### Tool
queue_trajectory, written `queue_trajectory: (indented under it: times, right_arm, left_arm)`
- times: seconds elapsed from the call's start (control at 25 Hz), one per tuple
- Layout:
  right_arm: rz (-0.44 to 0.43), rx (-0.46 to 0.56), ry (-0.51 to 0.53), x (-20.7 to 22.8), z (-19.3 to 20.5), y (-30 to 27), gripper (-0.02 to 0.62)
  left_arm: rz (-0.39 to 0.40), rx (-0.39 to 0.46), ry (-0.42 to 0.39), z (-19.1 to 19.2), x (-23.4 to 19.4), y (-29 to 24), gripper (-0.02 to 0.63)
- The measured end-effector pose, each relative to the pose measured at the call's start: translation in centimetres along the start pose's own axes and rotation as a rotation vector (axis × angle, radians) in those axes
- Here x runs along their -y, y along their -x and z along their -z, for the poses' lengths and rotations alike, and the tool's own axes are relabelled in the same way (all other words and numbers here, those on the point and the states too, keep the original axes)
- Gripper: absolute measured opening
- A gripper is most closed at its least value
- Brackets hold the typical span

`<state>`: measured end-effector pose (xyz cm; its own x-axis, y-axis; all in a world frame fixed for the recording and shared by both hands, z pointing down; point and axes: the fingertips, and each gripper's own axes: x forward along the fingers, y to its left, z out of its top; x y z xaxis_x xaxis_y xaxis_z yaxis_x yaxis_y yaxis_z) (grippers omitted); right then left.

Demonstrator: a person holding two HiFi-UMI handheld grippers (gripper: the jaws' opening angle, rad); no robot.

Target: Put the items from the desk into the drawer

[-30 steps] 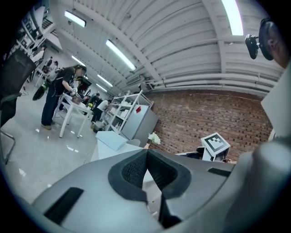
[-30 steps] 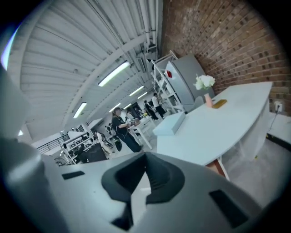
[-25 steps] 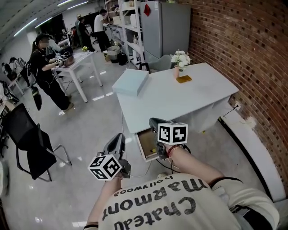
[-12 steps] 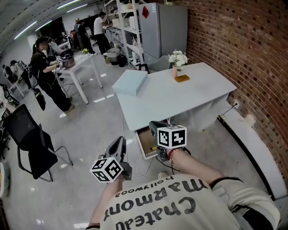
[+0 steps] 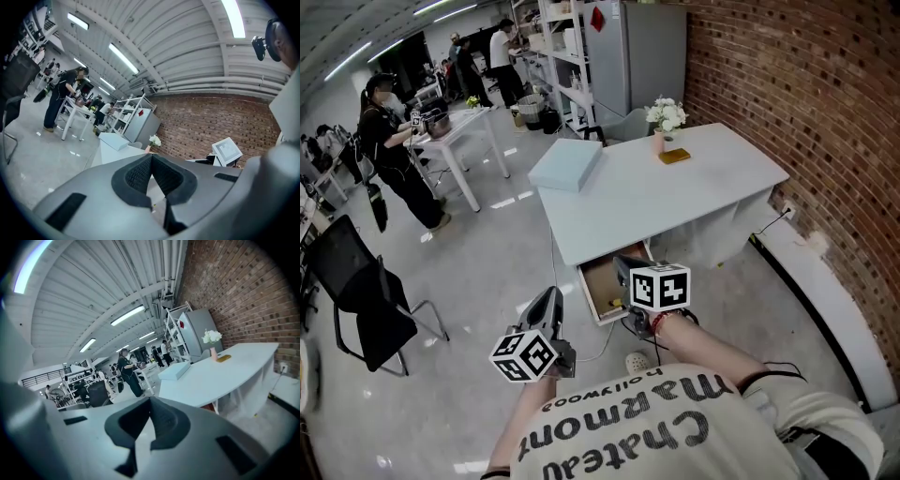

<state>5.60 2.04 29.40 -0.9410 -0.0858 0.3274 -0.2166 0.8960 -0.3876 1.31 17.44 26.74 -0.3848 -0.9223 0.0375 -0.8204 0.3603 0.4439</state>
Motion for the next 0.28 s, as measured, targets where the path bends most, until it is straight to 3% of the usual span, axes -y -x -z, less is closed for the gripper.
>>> queue_trajectory:
  times: [0.28]
  right_arm:
    - [-0.001,-0.008,-0.007,0.15,0.17,0.14,0.003]
  left_arm:
    - [-0.002,-0.004,0.005,-0.01,0.2,-0.1,0.002]
